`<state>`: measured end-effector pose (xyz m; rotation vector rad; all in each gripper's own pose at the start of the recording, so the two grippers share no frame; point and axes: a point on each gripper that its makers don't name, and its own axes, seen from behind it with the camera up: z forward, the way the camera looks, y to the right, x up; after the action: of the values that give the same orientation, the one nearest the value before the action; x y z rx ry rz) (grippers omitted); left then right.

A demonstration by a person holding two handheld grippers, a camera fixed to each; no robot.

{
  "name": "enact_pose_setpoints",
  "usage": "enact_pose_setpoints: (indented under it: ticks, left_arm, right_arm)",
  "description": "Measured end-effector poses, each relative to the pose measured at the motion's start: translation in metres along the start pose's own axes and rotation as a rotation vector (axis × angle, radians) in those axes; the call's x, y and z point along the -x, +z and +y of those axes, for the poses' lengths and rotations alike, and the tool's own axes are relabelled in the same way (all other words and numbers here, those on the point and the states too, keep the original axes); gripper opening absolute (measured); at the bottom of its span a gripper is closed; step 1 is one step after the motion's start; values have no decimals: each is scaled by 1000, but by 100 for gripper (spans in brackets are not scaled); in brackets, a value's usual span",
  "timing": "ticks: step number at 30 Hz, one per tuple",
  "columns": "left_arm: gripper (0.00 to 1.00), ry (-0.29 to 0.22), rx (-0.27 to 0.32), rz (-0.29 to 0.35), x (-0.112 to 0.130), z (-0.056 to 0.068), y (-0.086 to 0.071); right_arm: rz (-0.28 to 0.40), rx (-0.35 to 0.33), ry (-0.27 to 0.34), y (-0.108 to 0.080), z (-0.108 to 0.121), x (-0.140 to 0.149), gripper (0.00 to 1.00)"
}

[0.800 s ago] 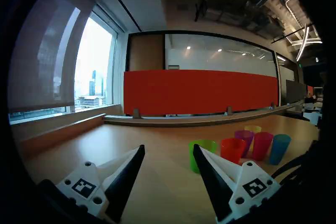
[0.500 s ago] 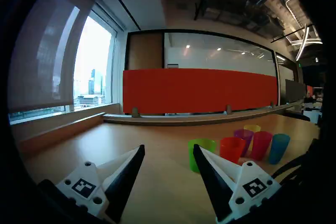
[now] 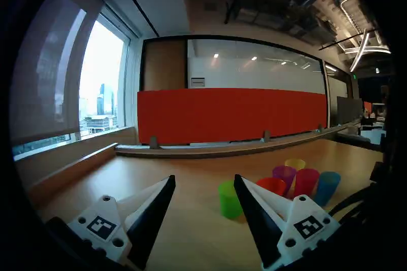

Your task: Pour water

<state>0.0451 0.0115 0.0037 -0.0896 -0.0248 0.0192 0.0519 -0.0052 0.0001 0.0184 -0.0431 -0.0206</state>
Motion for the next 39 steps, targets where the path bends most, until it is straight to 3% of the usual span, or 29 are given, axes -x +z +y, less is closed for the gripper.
enact_pose_setpoints:
  ticks: [14,26,32,39]
  left_arm:
    - [85,12,1,-15,-65,-21,10]
    - [85,9,38,3,-124,-26,15]
    - [85,-17,67,-3,-139,-24,17]
    - [85,-19,74,-32,-137,-26,22]
  right_arm:
    - [-24,-84,6,1,-24,-69,99]
    - [-9,-120,-2,4,-36,-119,99]
    - [6,-130,-16,5,-40,-138,99]
    - [6,-153,-14,5,-45,-137,99]
